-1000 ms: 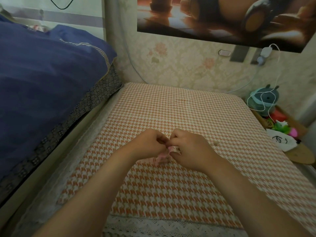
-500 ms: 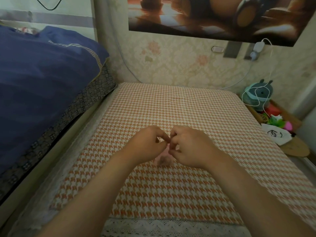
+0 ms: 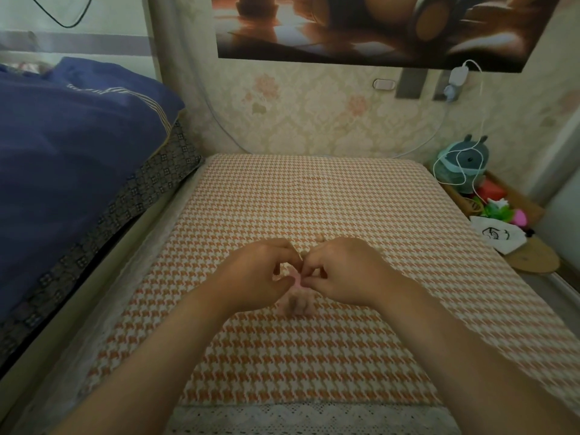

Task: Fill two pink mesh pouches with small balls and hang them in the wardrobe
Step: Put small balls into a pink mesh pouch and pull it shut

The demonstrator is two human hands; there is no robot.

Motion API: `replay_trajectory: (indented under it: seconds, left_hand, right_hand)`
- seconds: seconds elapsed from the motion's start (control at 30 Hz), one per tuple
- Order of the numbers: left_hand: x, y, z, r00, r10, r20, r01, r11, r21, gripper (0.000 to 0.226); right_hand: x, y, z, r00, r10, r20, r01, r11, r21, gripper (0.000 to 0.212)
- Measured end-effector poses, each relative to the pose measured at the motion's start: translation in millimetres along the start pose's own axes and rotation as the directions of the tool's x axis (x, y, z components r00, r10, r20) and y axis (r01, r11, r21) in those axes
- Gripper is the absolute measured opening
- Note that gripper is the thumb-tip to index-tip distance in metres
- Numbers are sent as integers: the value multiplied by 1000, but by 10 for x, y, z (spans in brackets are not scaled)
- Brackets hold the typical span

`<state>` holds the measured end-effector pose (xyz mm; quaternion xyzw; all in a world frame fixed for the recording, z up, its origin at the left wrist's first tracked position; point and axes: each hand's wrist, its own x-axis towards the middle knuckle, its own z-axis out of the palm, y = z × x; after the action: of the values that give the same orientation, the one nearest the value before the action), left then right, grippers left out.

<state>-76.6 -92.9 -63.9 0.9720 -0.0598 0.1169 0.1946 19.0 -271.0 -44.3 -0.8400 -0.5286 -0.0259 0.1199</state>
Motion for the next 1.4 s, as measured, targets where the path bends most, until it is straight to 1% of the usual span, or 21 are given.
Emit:
replay_trajectory:
  seconds: [0.13,0.23,0.3,0.37,0.4,0.47,0.57,0.73,0.83,0.9,0.93,1.0,1.07,1.1,1.13,1.17,1.27,1.4]
  left_hand:
    - [5,-2,27,999,-34,36,34,999,2,16]
    - [9,-26,40,998,-25,56,28,998,-54,9]
    - [13,-38,33,998,-17,63,22,997,-74,4]
    - [17,-50,17,997,-27,71,31,998,-57,4]
    - [16,-52,8,997,-29,71,32,999,-41,5]
    - [15,-53,-9,998,-25,53,25,1000,-7,7]
    - [15,-60,-20,999,-27,16,27,1000,15,8]
    - [-27,-99,-1,997,-54,58,57,997,-44,12]
    - [-63,-120,4,996,-56,67,62,994,-87,14]
    - [-81,-132,3,996,-51,73,59,993,-107,14]
    - [-89,-135,1,996,-50,74,58,991,-119,14]
    - [-101,-135,-6,996,-56,71,65,989,-134,13]
    - [-104,-127,-20,995,-68,73,78,988,-133,12]
    - [-105,-123,-27,995,-70,72,78,989,-129,13]
    - [-106,-119,-33,995,-68,70,77,989,-125,13]
    - [-108,-118,-37,996,-66,66,74,990,-124,13]
    - [-133,-120,-43,996,-65,61,72,988,-139,12]
    - [-167,-130,-44,995,-74,71,83,986,-146,13]
  right_hand:
    - [-20,50,26,999,-36,-8,37,998,41,14]
    - [-33,87,38,1000,-13,-21,15,994,108,16]
    - [-30,125,42,995,64,-72,-49,980,194,17]
    - [-21,215,64,971,203,-124,-170,956,238,16]
    - [-20,269,89,955,266,-132,-234,948,217,16]
    - [-22,371,177,931,351,-105,-333,930,154,15]
    - [-15,416,338,924,382,-29,-379,923,59,17]
    - [92,389,495,943,333,20,-328,937,-118,19]
    - [126,387,528,938,345,36,-336,929,-158,17]
    - [127,377,479,934,357,0,-354,928,-119,15]
    - [126,364,430,931,362,-39,-364,929,-66,15]
    - [122,298,311,917,383,-110,-369,920,135,11]
    - [120,171,217,908,391,-151,-312,872,377,7]
    - [121,96,189,914,374,-157,-269,849,455,7]
    - [118,29,177,927,341,-155,-227,841,491,8]
    - [116,-25,177,943,298,-150,-191,851,490,9]
    - [116,-93,204,978,179,-111,-122,910,395,14]
    - [138,-88,196,988,131,-88,-98,947,307,17]
